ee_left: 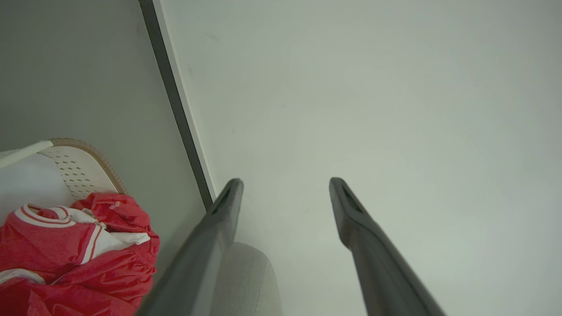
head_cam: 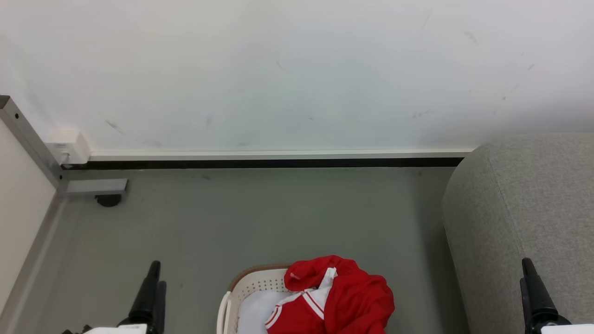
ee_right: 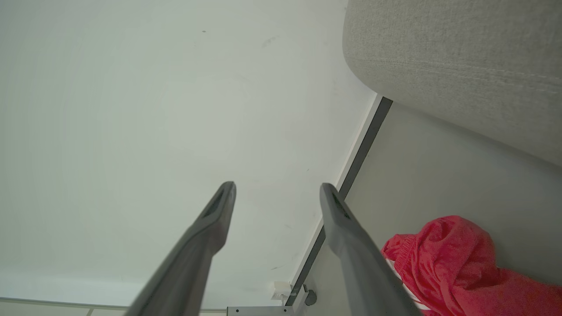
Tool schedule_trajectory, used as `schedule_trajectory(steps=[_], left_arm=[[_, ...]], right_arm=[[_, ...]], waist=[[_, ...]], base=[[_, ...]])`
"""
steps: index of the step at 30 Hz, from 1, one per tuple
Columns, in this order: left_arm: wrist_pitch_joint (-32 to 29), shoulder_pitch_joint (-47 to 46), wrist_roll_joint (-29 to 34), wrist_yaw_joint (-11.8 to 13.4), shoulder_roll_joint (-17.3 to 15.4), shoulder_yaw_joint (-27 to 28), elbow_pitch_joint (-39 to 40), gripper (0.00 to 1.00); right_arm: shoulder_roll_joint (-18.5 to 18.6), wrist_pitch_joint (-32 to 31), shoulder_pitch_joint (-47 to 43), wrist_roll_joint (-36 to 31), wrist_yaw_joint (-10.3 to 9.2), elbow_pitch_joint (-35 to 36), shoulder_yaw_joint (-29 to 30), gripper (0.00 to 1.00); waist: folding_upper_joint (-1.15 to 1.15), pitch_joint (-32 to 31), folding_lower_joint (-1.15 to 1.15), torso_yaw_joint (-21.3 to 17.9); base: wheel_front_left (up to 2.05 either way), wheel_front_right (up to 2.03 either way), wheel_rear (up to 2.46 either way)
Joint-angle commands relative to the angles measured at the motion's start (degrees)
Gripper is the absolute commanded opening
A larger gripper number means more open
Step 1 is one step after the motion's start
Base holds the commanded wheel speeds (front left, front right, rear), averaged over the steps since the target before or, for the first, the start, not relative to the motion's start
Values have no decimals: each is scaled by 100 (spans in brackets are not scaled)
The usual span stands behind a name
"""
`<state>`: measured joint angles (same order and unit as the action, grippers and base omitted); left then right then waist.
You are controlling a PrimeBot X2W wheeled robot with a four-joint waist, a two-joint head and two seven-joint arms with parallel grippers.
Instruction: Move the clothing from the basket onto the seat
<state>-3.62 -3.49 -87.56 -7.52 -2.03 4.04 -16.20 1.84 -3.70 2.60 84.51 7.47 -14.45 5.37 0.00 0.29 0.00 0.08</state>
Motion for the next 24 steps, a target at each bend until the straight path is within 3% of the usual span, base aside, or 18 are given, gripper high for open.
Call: schedule_trajectory(steps=[1, 6, 24], left_arm=[[83, -96, 314, 24, -39, -43, 132, 100], [213, -95, 1059, 115, -44, -129, 248, 100], [607, 5, 3050, 406, -60, -522, 510, 100]], right_arm=[[49, 91, 32, -432, 0, 192, -40, 100], [57, 220, -22, -1173, 1, 321, -104, 100], [92, 613, -162, -2907, 1, 466, -292, 100]], waist=[[0, 5, 0, 2], [0, 18, 0, 4], [0, 51, 0, 16]], base=[[0, 0, 0], [0, 0, 0], [0, 0, 0]])
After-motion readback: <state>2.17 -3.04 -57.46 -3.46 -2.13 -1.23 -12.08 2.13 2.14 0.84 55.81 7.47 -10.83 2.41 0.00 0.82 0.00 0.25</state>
